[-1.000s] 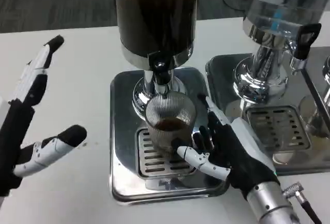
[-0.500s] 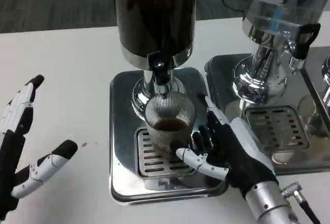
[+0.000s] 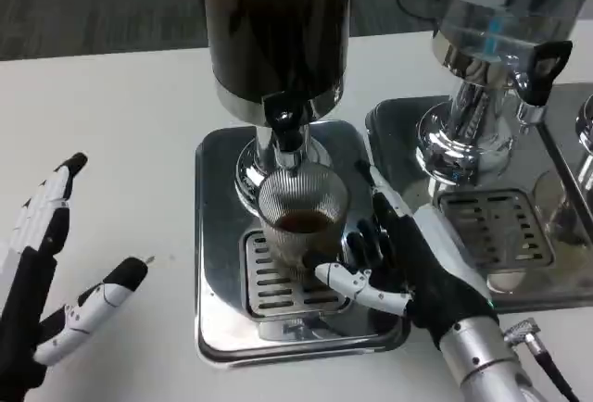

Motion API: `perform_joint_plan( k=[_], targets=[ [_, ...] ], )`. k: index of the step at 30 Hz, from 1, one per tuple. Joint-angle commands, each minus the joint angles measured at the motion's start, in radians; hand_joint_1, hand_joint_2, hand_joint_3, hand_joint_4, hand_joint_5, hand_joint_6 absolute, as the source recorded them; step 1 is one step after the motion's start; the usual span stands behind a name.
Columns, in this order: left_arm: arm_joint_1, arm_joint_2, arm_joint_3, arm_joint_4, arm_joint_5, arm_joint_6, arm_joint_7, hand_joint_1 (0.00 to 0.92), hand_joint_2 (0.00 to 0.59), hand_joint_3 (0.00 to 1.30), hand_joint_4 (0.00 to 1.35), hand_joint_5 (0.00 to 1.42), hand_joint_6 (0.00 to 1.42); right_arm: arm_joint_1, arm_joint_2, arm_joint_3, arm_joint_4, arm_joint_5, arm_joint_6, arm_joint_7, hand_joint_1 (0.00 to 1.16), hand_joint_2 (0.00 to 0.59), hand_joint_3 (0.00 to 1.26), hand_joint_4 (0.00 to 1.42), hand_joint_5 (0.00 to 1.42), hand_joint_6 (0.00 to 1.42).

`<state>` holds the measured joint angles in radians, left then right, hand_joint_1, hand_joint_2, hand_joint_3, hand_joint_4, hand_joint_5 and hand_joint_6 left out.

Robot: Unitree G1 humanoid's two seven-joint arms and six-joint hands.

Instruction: Grasp the cup under the faucet to collect the drink, then remove the cup.

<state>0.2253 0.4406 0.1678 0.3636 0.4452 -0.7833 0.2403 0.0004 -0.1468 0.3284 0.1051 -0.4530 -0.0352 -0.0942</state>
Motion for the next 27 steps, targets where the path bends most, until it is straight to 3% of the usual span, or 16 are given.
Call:
perform_joint_plan(
  k=[1,12,21,27],
  targets=[
    [0.019,-0.003,-0.018,-0.022,0.020,0.015,0.016,0.000,0.121,0.00,0.00,0.00,0.00,-0.008,0.010,0.008,-0.003,-0.002,0.001,0.011,0.59,0.192,0.00,0.00,0.00,0.15],
    [0.050,0.073,-0.080,-0.061,0.084,0.085,-0.048,0.000,0.072,0.00,0.00,0.00,0.00,0.005,0.014,-0.002,-0.032,0.015,0.000,0.015,0.59,0.197,0.00,0.00,0.00,0.15],
    [0.055,0.102,-0.119,-0.042,0.083,0.102,-0.058,0.000,0.071,0.00,0.00,0.00,0.00,0.010,0.015,-0.006,-0.055,0.026,0.019,0.038,0.59,0.208,0.00,0.00,0.00,0.14],
    [0.036,0.113,-0.129,-0.020,0.071,0.092,-0.067,0.000,0.074,0.00,0.00,0.00,0.00,0.045,0.030,-0.018,-0.073,0.065,-0.010,0.036,0.59,0.208,0.00,0.00,0.00,0.10]
  ],
)
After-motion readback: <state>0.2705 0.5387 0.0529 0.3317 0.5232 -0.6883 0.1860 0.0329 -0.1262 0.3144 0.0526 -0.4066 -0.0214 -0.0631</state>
